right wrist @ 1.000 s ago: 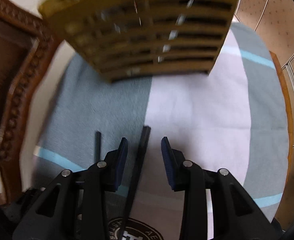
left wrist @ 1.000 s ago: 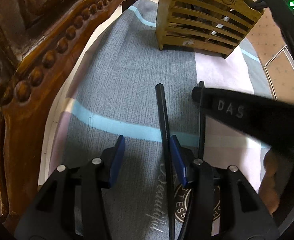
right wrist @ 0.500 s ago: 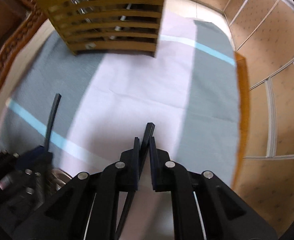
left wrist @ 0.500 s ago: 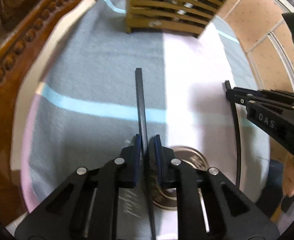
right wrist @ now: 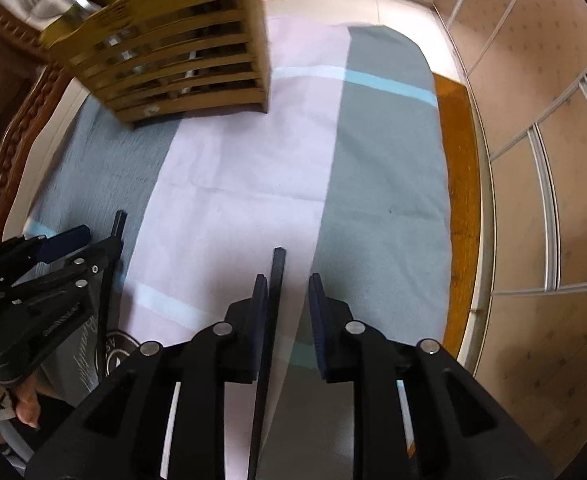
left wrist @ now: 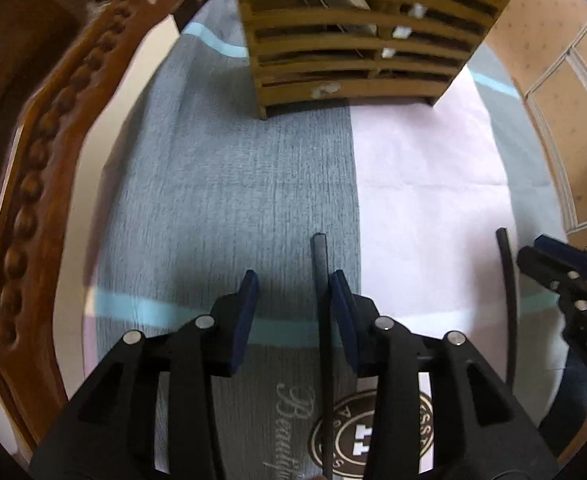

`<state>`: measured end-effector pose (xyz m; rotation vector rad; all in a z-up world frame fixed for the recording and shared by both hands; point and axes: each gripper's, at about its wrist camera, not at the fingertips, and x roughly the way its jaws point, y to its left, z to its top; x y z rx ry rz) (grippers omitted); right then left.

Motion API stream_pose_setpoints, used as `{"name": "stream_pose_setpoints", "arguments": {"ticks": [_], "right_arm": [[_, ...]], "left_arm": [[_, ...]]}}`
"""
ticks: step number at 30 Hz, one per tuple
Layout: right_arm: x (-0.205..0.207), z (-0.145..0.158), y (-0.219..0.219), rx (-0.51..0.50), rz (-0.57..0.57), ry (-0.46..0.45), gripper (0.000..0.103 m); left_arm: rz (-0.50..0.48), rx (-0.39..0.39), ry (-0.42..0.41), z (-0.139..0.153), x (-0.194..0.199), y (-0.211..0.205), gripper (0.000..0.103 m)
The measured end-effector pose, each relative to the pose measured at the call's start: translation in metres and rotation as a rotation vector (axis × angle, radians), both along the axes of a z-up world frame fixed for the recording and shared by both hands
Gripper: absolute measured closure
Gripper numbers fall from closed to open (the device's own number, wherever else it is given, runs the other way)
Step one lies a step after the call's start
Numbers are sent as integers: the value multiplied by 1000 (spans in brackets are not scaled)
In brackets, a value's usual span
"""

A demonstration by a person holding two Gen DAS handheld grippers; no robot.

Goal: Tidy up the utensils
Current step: 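Close the left gripper on a chopstick while the right gripper grasps the last chopstick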

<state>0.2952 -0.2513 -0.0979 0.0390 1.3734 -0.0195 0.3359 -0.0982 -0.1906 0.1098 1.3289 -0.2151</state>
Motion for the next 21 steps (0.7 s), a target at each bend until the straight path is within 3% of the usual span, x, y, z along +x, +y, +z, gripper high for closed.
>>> {"name": "stream_pose_setpoints", "arguments": {"ticks": [9, 16, 21], "right_arm": [[19, -8, 0, 29, -3, 29, 82], [25, -18, 7, 25, -1, 59, 82], [35, -29, 5, 24, -10, 78, 82]], "left_arm": [[-18, 17, 16, -2, 14, -14, 53], [-42, 5, 22, 5, 14, -11, 66], [-48, 5, 25, 4, 20, -20, 68]]}}
